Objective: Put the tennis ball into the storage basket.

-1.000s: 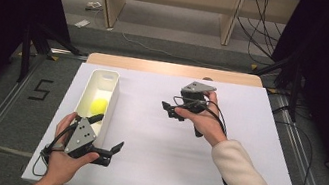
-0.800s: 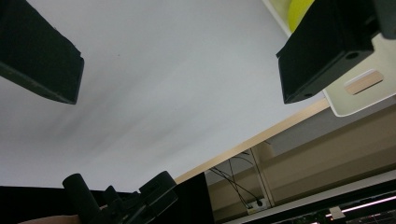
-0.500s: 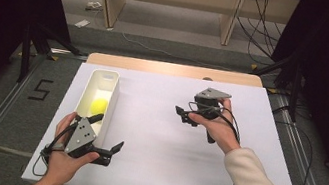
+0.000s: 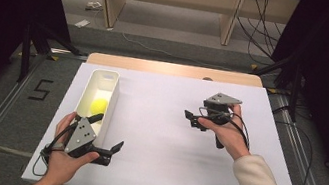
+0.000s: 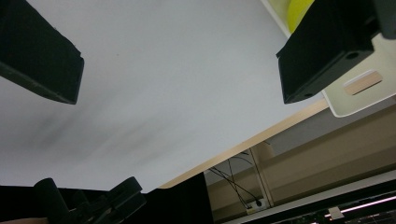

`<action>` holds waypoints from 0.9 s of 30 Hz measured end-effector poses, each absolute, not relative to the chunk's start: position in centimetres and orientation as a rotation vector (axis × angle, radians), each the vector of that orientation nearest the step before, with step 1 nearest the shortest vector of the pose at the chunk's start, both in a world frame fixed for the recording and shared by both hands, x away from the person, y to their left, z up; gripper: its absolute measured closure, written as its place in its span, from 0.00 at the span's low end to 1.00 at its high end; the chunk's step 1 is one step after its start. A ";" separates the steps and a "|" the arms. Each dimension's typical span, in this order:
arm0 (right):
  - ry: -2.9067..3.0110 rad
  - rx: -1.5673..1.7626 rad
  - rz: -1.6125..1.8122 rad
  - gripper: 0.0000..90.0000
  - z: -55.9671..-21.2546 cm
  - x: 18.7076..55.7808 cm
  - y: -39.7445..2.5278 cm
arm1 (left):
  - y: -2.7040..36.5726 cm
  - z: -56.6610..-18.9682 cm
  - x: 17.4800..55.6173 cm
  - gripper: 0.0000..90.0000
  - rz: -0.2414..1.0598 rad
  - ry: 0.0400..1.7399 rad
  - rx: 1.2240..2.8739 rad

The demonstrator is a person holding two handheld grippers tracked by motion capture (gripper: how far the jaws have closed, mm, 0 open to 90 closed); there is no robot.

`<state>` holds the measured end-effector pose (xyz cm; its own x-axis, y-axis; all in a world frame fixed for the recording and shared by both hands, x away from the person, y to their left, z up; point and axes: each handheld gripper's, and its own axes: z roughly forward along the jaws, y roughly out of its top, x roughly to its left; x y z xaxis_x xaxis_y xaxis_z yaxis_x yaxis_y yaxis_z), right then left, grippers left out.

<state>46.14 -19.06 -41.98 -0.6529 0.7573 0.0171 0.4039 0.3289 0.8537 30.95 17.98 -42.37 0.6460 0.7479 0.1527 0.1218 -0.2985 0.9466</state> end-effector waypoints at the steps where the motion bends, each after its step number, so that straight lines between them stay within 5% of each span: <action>1: 2.218 1.032 1.253 0.18 -42.0 46.1 -19.2 | 18.0 -42.4 30.9 0.00 0.729 0.700 1.792; 27: 2.165 1.097 1.223 0.18 -43.3 43.5 -24.1 | 18.0 -42.4 31.0 0.00 0.726 0.707 1.793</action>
<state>43.47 -24.14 -43.33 -0.6002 0.7996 0.0196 0.4297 0.3016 0.8511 31.01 18.04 -42.40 0.6442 0.7505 0.1477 0.1281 -0.2962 0.9465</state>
